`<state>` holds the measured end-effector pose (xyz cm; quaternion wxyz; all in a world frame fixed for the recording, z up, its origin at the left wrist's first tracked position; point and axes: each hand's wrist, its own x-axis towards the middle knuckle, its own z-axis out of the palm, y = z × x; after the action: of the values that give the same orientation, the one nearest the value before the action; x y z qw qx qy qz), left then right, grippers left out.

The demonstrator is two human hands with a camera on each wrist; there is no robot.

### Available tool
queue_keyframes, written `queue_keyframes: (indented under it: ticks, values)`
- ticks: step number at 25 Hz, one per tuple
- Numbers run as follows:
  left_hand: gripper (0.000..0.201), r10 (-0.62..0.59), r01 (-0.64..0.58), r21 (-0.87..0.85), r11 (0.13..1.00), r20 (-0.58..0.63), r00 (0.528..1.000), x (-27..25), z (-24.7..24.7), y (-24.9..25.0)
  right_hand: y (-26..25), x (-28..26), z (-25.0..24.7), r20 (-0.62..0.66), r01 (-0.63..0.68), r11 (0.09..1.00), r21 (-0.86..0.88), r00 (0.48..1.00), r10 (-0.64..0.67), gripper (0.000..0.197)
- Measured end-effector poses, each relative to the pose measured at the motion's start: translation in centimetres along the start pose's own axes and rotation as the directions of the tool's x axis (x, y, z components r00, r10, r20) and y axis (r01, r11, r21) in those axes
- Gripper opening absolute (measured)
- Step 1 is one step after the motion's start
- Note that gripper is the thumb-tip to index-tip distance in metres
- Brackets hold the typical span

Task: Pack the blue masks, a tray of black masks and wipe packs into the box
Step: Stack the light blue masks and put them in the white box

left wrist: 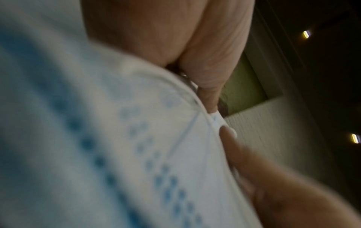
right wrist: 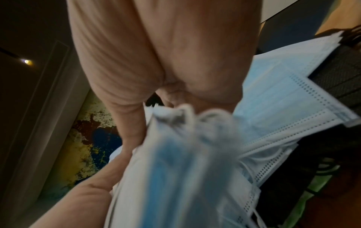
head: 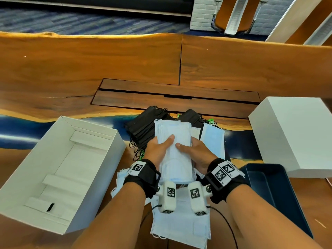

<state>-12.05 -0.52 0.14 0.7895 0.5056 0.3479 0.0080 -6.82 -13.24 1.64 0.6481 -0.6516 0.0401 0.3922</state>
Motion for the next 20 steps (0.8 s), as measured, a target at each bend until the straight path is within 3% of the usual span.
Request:
queue_keyframes:
  ticks: [3, 9, 12, 14, 17, 20]
  values:
    - [0.025, 0.016, -0.018, -0.02, 1.0, -0.099, 0.995, 0.1, -1.9, 1.6, -0.2, -0.7, 0.5, 0.076, -0.025, 0.999, -0.03, 0.997, 0.027, 0.037]
    - [0.036, 0.145, -0.137, 0.064, 0.988, -0.14, 0.979, -1.3, -6.9, 6.9, -1.2, -0.7, 4.1, 0.137, 0.06, 0.989, -0.134, 0.99, -0.042, 0.034]
    - [0.043, 0.153, -0.129, 0.131, 0.983, -0.192, 0.969, -3.0, -10.8, 10.0, -1.7, -1.5, 7.0, 0.208, 0.026, 0.978, -0.207, 0.978, 0.018, 0.032]
    - [0.044, 0.145, -0.099, 0.215, 0.972, -0.209, 0.967, -4.1, -13.4, 11.6, -1.9, -1.6, 9.3, 0.257, 0.078, 0.964, -0.254, 0.966, -0.01, 0.028]
    - [0.032, 0.153, -0.029, 0.419, 0.908, -0.265, 0.952, -6.2, -18.6, 12.9, -1.7, -1.3, 13.6, 0.308, 0.217, 0.898, -0.384, 0.946, -0.097, 0.023]
    - [0.019, 0.164, 0.124, 0.66, 0.741, -0.356, 0.92, -8.5, -23.4, 13.1, -1.1, -1.2, 18.3, 0.405, 0.341, 0.769, -0.54, 0.907, -0.117, 0.021]
